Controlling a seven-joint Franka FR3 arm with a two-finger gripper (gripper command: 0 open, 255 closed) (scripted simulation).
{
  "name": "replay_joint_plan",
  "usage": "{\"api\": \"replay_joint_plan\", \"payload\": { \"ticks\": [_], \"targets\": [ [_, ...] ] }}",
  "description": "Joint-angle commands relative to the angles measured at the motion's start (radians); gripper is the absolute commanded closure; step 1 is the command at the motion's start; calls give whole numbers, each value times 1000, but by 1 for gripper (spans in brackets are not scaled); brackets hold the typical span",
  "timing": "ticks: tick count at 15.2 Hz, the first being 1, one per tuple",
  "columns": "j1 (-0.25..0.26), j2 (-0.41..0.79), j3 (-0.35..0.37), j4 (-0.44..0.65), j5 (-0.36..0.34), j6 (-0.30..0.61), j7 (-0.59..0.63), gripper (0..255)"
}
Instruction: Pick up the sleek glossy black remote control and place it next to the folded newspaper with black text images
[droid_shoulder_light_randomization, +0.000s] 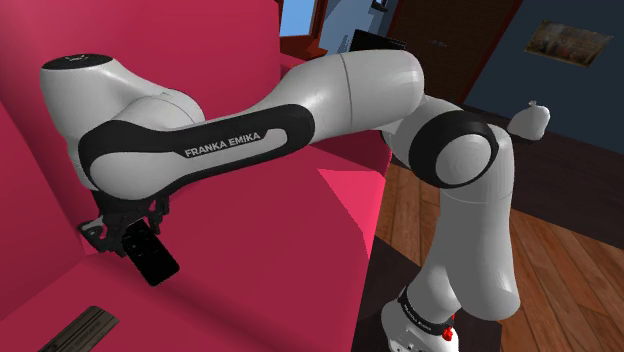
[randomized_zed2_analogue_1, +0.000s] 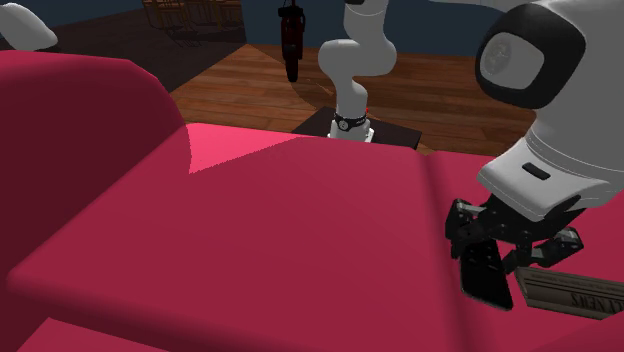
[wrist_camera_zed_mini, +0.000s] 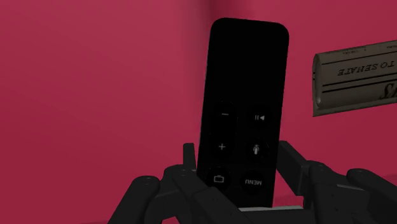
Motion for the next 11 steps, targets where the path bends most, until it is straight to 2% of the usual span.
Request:
{"api": "replay_joint_plan", "payload": {
  "ticks": [1,11],
  "targets": [
    [9,10,2,-7,-5,38,12,255],
    [11,54,-6,-75,-20,148,24,255]
  ]
}}
